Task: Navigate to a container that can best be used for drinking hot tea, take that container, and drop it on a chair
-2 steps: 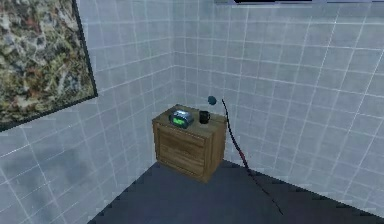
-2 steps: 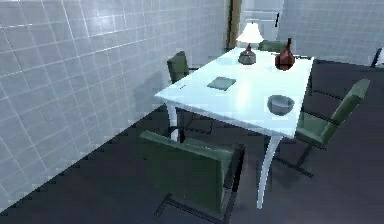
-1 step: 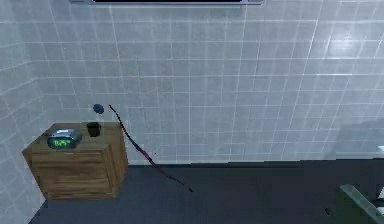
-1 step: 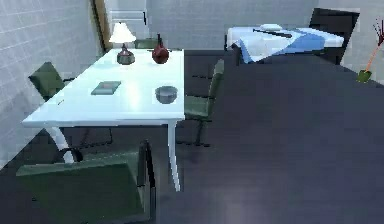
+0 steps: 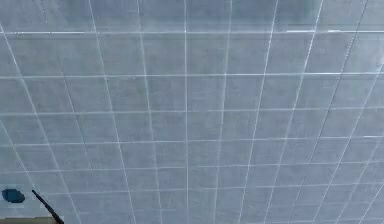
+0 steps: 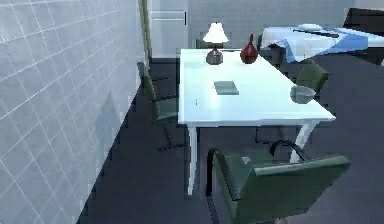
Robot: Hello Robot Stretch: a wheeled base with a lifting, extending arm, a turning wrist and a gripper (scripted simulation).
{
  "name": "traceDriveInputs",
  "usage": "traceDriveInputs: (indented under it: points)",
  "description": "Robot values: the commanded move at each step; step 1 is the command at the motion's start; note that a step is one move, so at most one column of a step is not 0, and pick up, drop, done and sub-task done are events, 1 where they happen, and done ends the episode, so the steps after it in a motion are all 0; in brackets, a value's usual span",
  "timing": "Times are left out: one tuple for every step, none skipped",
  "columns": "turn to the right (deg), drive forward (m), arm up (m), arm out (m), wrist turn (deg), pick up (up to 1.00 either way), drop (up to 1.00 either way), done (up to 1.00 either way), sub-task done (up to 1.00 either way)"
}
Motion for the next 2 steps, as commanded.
traceDriveInputs:
  points:
    - [-45.0, 0.00, 0.00, 0.00, 0.0, 0.00, 0.00, 0.00, 0.00]
    - [-45.0, 0.00, 0.00, 0.00, 0.0, 0.00, 0.00, 0.00, 0.00]
